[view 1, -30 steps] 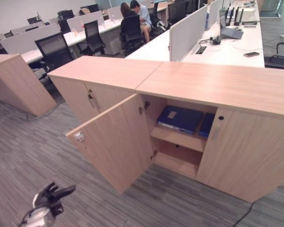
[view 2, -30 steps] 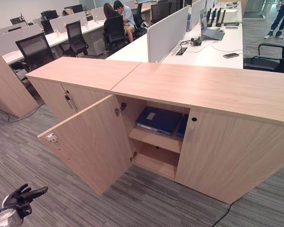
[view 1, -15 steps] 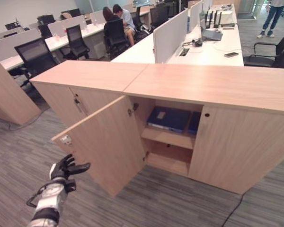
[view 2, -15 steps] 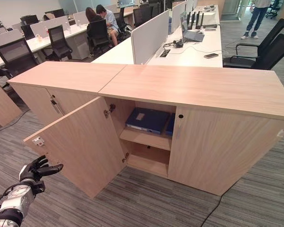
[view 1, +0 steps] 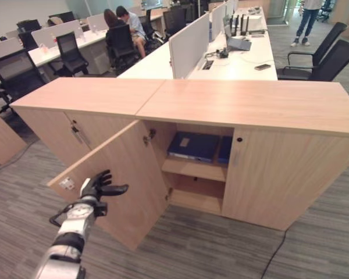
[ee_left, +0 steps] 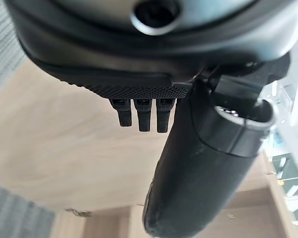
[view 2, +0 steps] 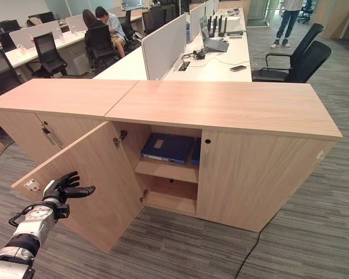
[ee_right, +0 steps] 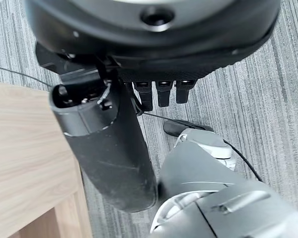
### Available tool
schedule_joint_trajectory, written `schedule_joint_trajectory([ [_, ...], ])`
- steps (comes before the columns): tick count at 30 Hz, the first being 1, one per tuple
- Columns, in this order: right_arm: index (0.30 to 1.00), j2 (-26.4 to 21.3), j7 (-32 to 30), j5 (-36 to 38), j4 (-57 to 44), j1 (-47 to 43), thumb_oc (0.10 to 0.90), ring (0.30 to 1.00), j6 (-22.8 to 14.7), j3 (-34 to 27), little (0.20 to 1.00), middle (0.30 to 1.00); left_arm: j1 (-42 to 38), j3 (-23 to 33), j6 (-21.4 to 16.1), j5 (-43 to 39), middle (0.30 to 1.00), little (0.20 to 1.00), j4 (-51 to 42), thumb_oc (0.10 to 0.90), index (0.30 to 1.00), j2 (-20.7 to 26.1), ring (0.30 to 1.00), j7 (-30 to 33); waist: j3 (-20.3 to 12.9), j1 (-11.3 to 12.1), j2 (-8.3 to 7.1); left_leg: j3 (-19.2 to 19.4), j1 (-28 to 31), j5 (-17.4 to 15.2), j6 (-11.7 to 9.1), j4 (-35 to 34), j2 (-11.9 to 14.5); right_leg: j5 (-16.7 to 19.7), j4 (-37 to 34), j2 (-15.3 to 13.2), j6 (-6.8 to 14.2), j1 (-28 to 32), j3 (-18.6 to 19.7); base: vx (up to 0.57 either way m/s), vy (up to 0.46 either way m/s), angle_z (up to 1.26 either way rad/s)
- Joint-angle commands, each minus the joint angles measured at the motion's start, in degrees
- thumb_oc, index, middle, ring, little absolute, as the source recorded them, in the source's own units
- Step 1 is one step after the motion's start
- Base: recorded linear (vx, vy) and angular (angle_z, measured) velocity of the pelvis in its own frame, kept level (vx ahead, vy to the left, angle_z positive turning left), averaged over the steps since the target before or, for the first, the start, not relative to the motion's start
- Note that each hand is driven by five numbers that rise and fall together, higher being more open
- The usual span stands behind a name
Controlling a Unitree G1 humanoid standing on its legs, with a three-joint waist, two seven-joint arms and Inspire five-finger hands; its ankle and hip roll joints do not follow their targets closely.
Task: Put the empty folder in the office cabinet
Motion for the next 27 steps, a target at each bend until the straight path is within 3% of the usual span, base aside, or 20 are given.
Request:
schedule_joint_trajectory([
  [1,0.900,3.43,0.11,0.97,1.49,-2.13,0.800,0.900,-1.02,0.47,0.900,0.900,-7.46,3.29,-6.20,0.80,0.900,0.900,-3.26,0.800,0.900,3.01,0.900,0.35,-1.78,0.50,-4.27,0.30,3.43,-6.09,-1.39,-0.68,-1.51,12.16,-15.30,-0.50,8.10,1.96,3.38,0.00,0.000,0.00],
  [9,0.900,4.08,0.39,0.64,1.38,-2.21,0.800,0.900,-0.75,0.18,0.900,0.900,-0.78,2.12,-5.57,-0.02,0.900,0.900,-9.53,0.800,0.900,-1.44,0.900,-2.53,-1.54,0.98,-4.73,0.23,3.62,-6.16,-1.29,-0.68,-1.48,12.31,-15.42,-0.45,8.03,2.26,3.15,0.00,0.000,0.00],
  [12,0.900,4.60,0.75,0.65,1.92,-2.69,0.800,0.900,-0.57,-0.48,0.900,0.900,7.56,1.46,-4.83,-5.40,0.900,0.900,-18.61,0.800,0.900,-4.40,0.900,-7.70,-1.26,1.88,-5.01,-0.16,3.51,-6.21,-1.16,-0.68,-1.51,12.50,-15.37,-0.66,8.01,2.51,2.70,0.00,0.000,0.00],
  [17,0.900,4.85,1.24,0.14,2.82,-3.05,0.800,0.900,-0.33,-1.12,0.900,0.900,16.36,-1.63,-3.04,-5.92,0.900,0.900,-22.55,0.800,0.900,-6.16,0.900,-13.37,-1.22,2.61,-4.88,-0.49,3.44,-6.46,-0.95,-0.68,-1.63,12.55,-15.45,-0.91,8.03,2.71,2.28,0.00,0.000,0.00],
  [22,0.900,4.45,1.41,-0.55,3.02,-3.32,0.800,0.900,-0.52,-1.50,0.900,0.900,23.20,-2.53,-1.49,-2.37,0.900,0.900,-16.89,0.800,0.900,-7.08,0.900,-15.84,-1.03,3.29,-4.65,-0.84,3.30,-6.41,-0.71,-0.68,-1.81,12.44,-15.41,-0.97,7.93,2.79,2.08,0.00,0.003,0.01],
  [27,0.900,3.65,1.18,-0.94,2.55,-3.04,0.800,0.900,-0.83,-1.81,0.900,0.900,24.49,1.62,-0.88,4.46,0.900,0.900,1.01,0.800,0.900,-9.39,0.900,-13.62,-0.88,3.72,-4.58,-1.14,2.93,-6.13,-0.60,-0.62,-1.88,12.34,-15.41,-0.90,7.67,2.76,1.91,0.00,0.000,0.00],
])
